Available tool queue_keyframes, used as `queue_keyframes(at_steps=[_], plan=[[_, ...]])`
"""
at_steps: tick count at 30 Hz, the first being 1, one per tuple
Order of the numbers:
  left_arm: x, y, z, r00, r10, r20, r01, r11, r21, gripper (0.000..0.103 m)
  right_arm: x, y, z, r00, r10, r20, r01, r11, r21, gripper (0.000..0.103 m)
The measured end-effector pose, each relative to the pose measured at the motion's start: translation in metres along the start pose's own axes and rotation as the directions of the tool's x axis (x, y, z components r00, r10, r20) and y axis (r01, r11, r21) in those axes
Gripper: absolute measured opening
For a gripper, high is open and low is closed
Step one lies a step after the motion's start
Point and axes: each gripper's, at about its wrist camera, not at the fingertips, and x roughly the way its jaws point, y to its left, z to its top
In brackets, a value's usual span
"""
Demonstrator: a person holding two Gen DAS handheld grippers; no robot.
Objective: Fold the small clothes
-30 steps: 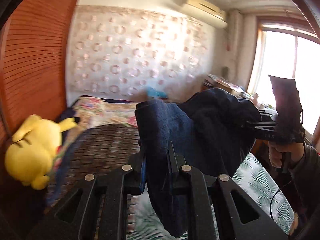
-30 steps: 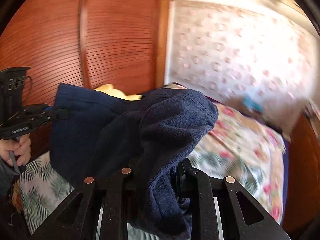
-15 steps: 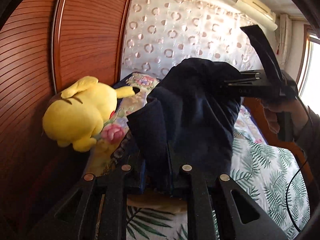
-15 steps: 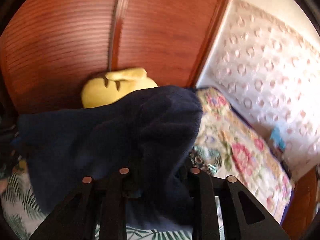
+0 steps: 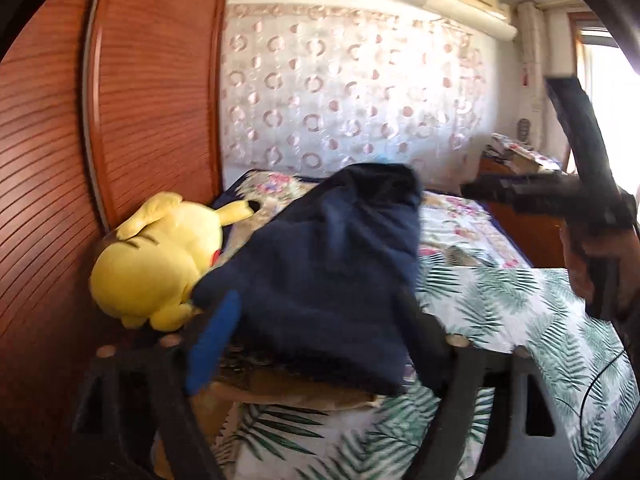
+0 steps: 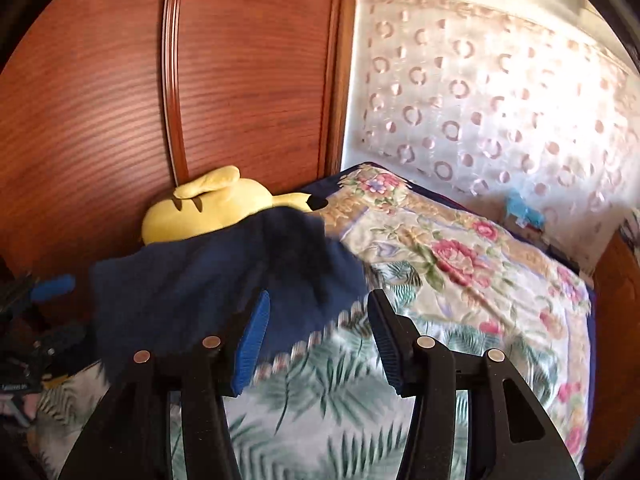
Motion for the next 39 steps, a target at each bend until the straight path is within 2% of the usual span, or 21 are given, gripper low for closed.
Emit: queue_keyframes(at_steps=[6, 8, 11, 14, 18, 25, 39], plan=[[-0.023, -0.044, 0.001, 0.998, -0.065, 0.021, 0.064, 0.996, 0.055, 0.081, -0.089, 0.009, -0.067, 0.999, -0.035, 0.034, 0.031, 0.993, 0.113, 0.054], [-0.028, -0.058, 0.000, 0.995, -0.093, 0.022, 0.092, 0.994, 0.066, 0.081, -0.125, 0.011, -0.085, 0.997, -0.052, 0.051, 0.044, 0.988, 0.146, 0.068], [-0.039, -0.081, -0.001, 0.990, -0.139, 0.028, 0.136, 0.987, 0.083, 0.081, -0.161, 0.018, -0.101, 0.992, -0.099, 0.077, 0.083, 0.978, 0.191, 0.075], [-0.051, -0.102, 0.000, 0.981, -0.190, 0.038, 0.185, 0.977, 0.109, 0.081, -0.191, 0.028, -0.116, 0.980, -0.169, 0.108, 0.142, 0.965, 0.222, 0.083], [-0.069, -0.130, 0.001, 0.974, -0.219, 0.055, 0.211, 0.969, 0.132, 0.081, -0.230, 0.041, -0.131, 0.954, -0.263, 0.146, 0.218, 0.939, 0.267, 0.083], [-0.096, -0.157, 0.002, 0.970, -0.236, 0.063, 0.226, 0.964, 0.140, 0.081, -0.257, 0.076, -0.144, 0.919, -0.357, 0.167, 0.292, 0.902, 0.318, 0.083], [-0.108, -0.166, -0.001, 0.974, -0.213, 0.079, 0.200, 0.968, 0.149, 0.081, -0.266, 0.120, -0.166, 0.900, -0.403, 0.169, 0.319, 0.870, 0.376, 0.083]])
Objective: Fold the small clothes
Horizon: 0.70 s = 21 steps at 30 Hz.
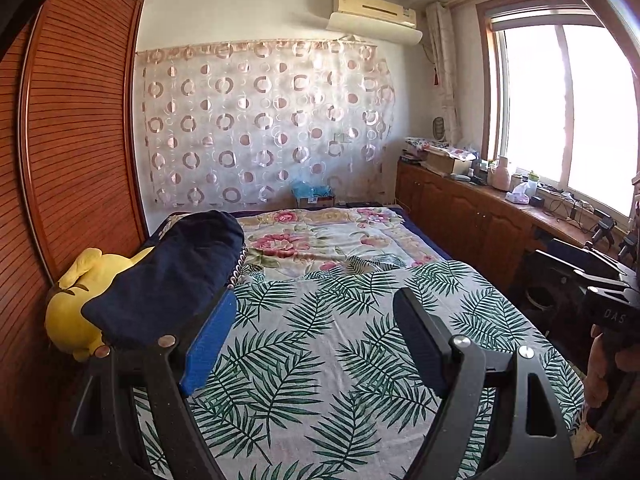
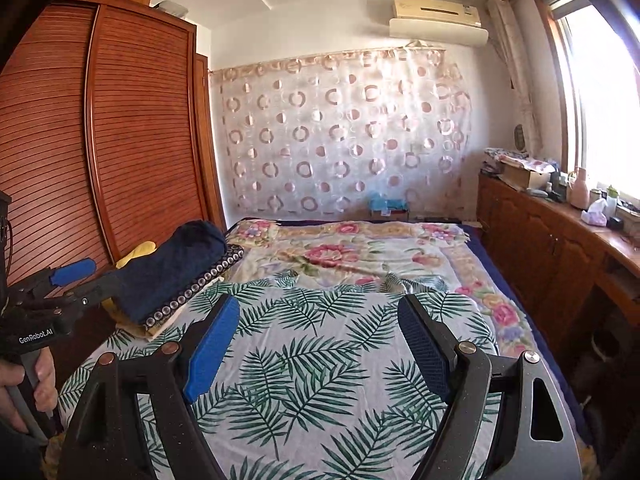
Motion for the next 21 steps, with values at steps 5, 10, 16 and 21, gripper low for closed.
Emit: queue_keyframes(at_steps=[5, 10, 16, 21], plan=[[0.000, 0.000, 0.000, 1.000, 0.000, 0.002, 0.000, 1.000, 0.001, 0.081, -0.006, 0.003, -0.002, 1.000, -0.008, 0.002, 0.008, 1.000, -0.002, 0.083], [0.000, 0.000, 0.000, 1.000, -0.003, 0.002, 0.003, 1.000, -0.003, 0.081, -0.009, -0.005, -0.002, 1.000, -0.011, -0.001, 0.011, 1.000, 0.001, 0.083], [-0.001, -0.001, 0.000, 1.000, -0.008, 0.001, 0.008, 1.000, -0.003, 0.081, -0.015, -0.010, 0.000, 1.000, -0.017, -0.001, 0.017, 1.000, -0.003, 0.083], [-0.002, -0.001, 0.000, 1.000, -0.007, 0.002, 0.007, 1.000, -0.004, 0.081, -0.018, -0.011, 0.003, 1.000, -0.016, -0.001, 0.016, 1.000, -0.004, 0.083]])
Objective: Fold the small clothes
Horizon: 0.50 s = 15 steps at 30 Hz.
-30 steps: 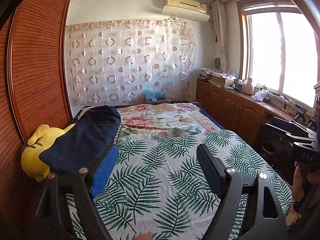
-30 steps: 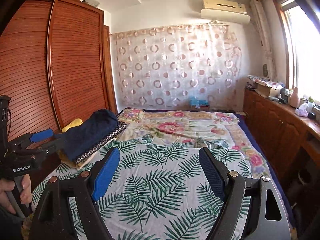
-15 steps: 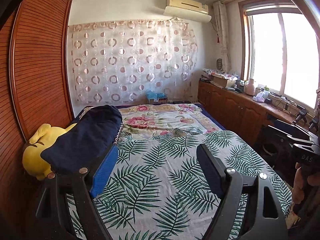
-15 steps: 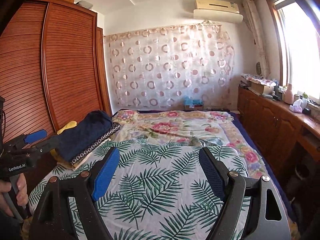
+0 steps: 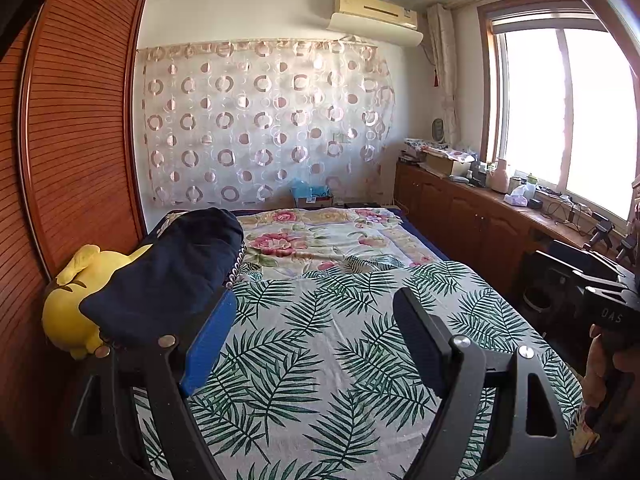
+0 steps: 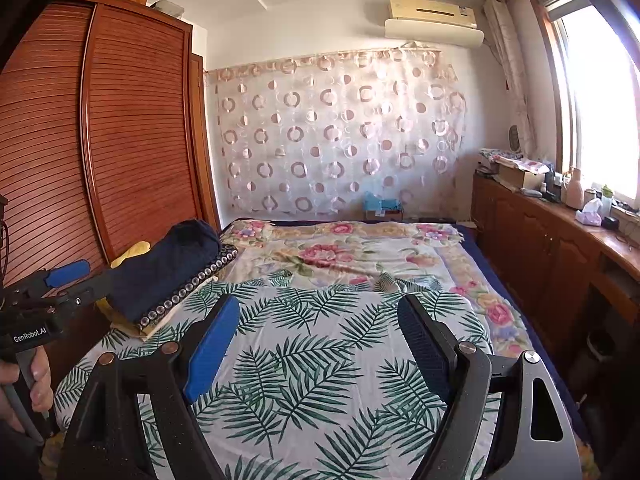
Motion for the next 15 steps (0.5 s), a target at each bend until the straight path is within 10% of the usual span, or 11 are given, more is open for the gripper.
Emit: queue_keyframes(at_steps=[15], plan=[[-0.0006, 0.0000, 0.0002, 1.000, 0.002, 0.004, -0.002, 1.000, 0.001, 0.081, -0.0032, -0.0062, 0.0021, 1.000, 0.003, -0.002, -0.003, 1.000, -0.005, 0.083]])
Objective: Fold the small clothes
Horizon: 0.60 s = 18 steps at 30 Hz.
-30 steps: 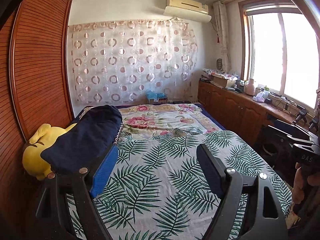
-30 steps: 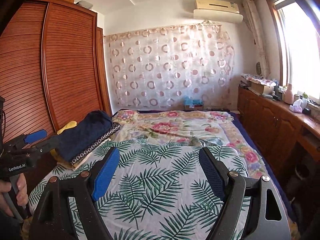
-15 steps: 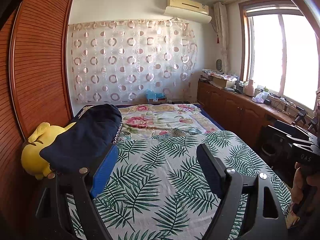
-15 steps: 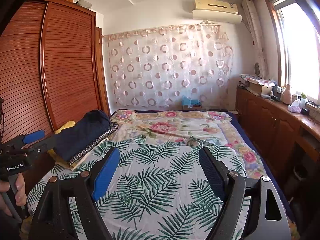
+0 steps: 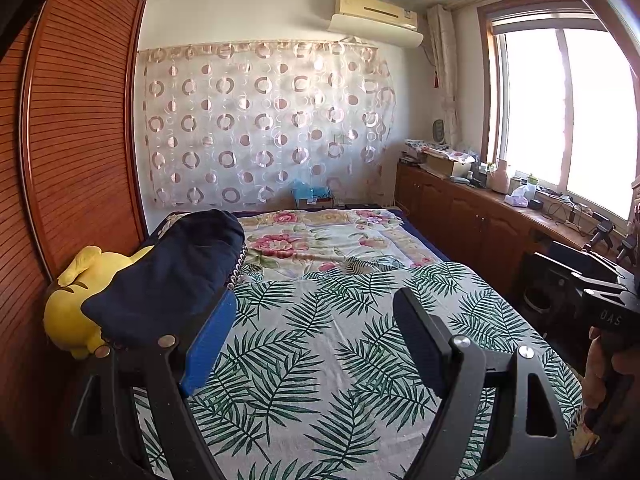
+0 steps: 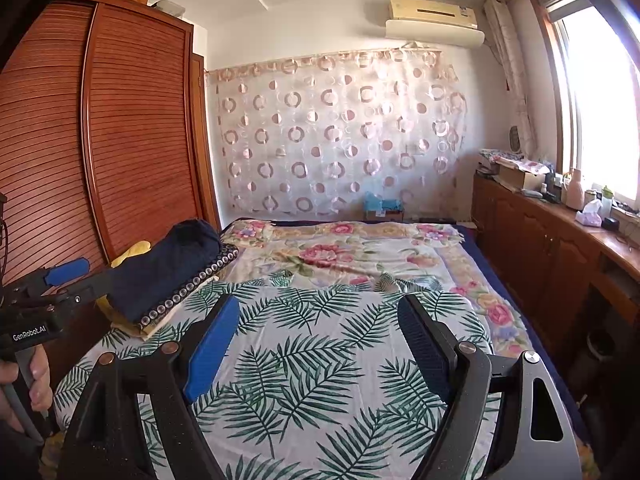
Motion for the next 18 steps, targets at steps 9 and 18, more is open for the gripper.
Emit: queue_keyframes(at_steps=[9, 18], plan=[[-0.0017, -0.0016, -0.0001, 1.000, 0.001, 0.005, -0.001, 1.000, 0.004, 0.081, -0.0010, -0.0040, -0.0001, 1.000, 0.002, 0.000, -0.002, 1.000, -0.002, 0.083], [-0.0016, -0.0011, -0.0003, 1.000, 0.001, 0.008, -0.001, 1.000, 0.003, 0.081, -0.0015, -0.0066, 0.0001, 1.000, 0.003, 0.000, -0.003, 1.000, -0.004, 0.083]])
